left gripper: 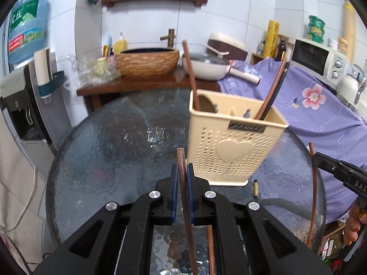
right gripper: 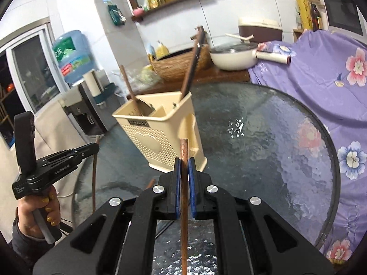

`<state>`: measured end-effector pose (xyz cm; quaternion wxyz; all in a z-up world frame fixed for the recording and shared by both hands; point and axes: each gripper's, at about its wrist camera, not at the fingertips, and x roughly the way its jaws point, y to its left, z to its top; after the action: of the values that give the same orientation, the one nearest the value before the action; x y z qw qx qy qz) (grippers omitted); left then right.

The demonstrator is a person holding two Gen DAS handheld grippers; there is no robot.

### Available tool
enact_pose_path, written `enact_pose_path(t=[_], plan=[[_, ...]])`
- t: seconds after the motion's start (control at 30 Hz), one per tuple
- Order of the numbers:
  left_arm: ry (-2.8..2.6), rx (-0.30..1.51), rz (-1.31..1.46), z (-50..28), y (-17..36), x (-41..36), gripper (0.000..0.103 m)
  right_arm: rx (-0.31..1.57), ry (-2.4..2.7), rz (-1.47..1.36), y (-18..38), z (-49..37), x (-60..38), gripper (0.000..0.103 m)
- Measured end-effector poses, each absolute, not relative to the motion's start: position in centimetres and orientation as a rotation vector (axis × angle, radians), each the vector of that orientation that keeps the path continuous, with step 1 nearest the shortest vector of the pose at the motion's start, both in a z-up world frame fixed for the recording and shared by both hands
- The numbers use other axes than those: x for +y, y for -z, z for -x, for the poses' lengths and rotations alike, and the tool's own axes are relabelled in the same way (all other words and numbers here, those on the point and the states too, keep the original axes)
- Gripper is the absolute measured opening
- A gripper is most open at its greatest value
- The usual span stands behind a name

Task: Organize utensils
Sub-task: 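Lift both brown chopsticks up above the cream holder with both tools, then lower both brown chopsticks into the holder with the left and right tools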

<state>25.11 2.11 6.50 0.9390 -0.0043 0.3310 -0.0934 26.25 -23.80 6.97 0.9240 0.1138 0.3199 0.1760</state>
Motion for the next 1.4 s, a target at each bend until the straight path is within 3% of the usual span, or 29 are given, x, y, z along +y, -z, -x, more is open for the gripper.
enact_pose_path(t=[0.67, 1.4], plan=[[0.218, 0.506, -0.022, -21.3, -12.9, 1.5, 0.007, 0.495, -0.440, -0.192, -14.9, -21.3, -23.7, 0.007], [0.247, 0.364, -0.003, -23.2, -23.0, -0.6, 0.006, 0.415, -0.438, -0.161, -25.5, -25.2, -21.9, 0.007]])
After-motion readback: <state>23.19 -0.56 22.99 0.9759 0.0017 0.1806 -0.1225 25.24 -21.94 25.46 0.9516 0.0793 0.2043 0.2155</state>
